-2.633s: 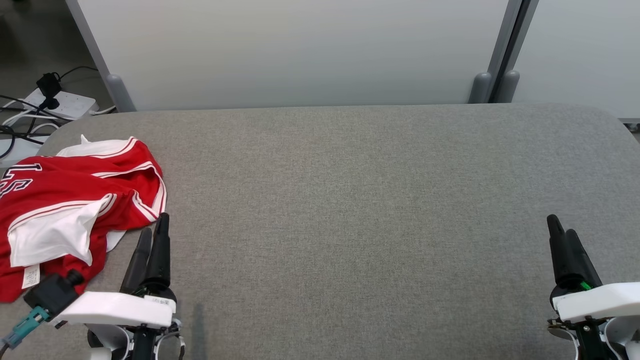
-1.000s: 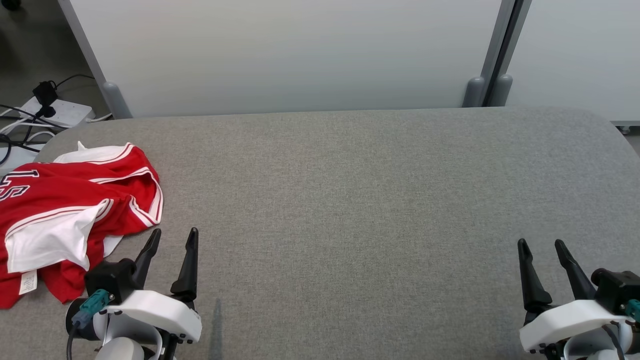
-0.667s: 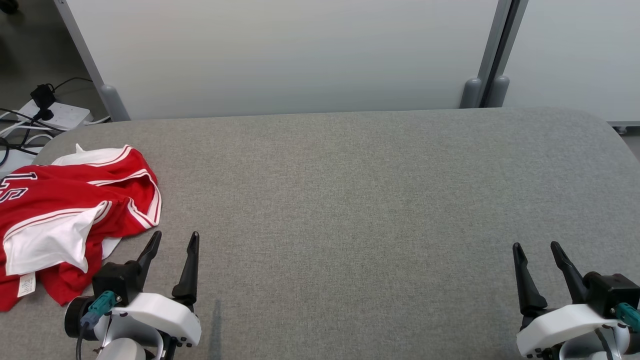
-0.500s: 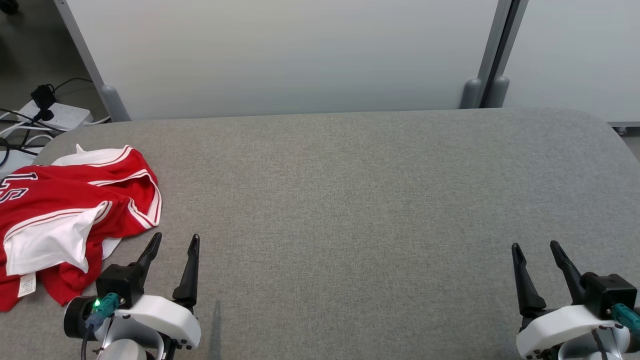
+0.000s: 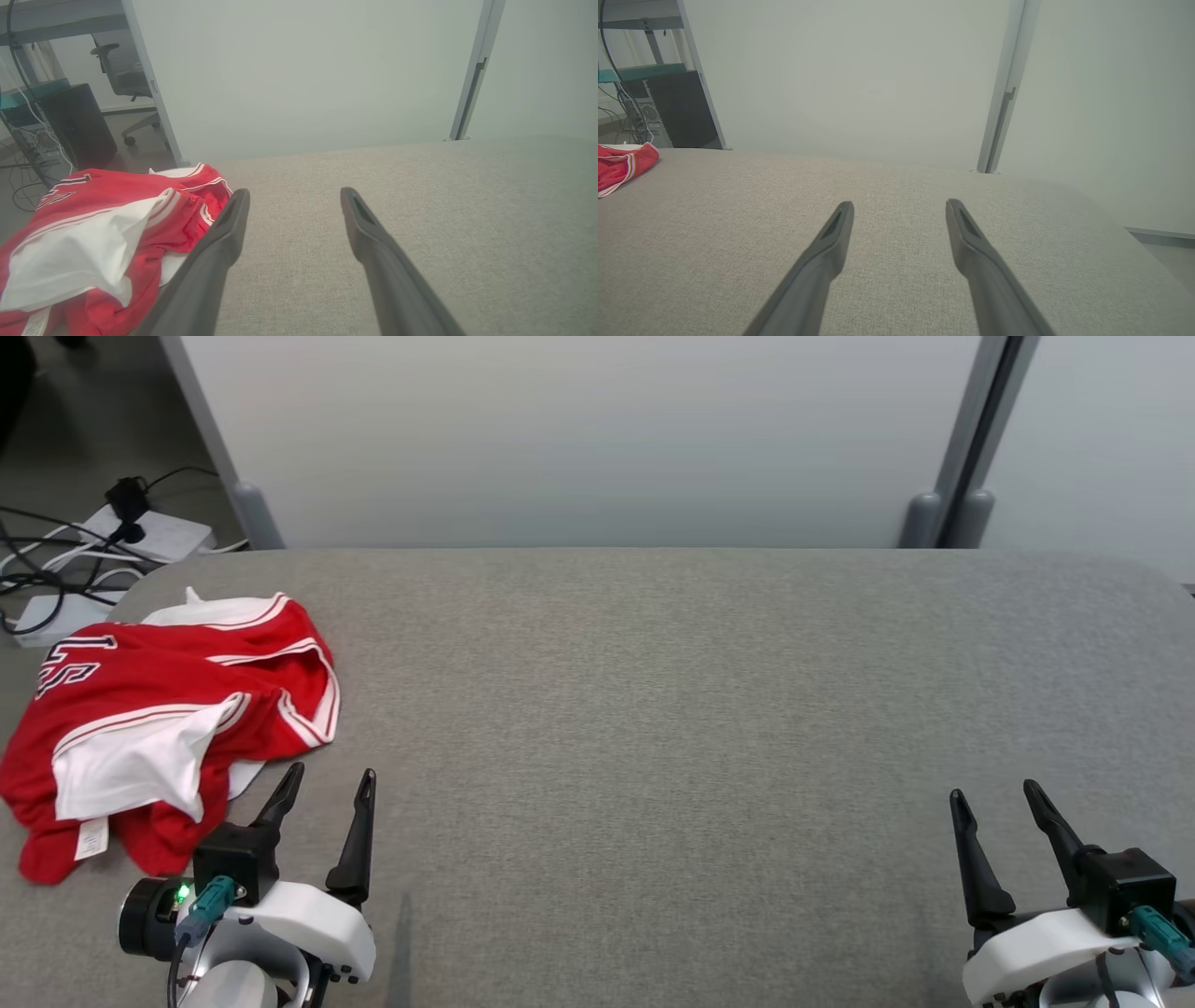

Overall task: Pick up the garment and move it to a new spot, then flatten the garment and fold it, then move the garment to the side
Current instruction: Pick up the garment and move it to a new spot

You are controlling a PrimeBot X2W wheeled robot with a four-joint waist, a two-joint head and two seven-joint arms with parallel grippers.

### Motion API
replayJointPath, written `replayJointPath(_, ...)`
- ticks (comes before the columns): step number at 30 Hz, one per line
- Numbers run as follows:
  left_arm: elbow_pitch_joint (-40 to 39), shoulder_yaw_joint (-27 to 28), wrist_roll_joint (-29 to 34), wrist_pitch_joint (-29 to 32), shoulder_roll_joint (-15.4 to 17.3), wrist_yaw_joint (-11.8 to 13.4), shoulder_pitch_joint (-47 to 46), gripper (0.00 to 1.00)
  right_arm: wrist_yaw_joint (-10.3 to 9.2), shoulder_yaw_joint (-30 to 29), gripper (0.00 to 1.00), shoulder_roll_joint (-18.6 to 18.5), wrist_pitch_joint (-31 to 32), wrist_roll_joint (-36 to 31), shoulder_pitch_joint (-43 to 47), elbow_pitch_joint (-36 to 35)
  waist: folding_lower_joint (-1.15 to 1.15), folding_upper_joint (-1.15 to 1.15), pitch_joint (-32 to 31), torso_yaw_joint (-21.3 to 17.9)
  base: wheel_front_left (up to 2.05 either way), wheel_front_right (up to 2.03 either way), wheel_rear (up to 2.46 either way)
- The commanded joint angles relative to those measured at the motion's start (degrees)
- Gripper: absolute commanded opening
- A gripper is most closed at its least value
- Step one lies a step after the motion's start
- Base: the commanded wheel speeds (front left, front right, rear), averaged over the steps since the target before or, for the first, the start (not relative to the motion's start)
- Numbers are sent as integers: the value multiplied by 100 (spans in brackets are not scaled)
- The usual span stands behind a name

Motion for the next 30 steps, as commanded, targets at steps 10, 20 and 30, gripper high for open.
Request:
replayJointPath(10, -126, 253, -74, -74, 92, 69, -329, 100, 0, 418, 100, -102, -78, 177, -235, -233, 0, 0, 26, 759, 0, 0, 0)
replayJointPath(20, -117, 327, -167, -74, 58, 50, -269, 100, 0, 570, 100, -60, -78, 311, -296, -312, 0, 0, 71, 1594, 0, 0, 0)
replayJointPath(30, -96, 321, -178, -74, 26, -6, -314, 100, 0, 581, 100, -63, -78, 313, -289, -293, 0, 0, 111, 1854, 0, 0, 0)
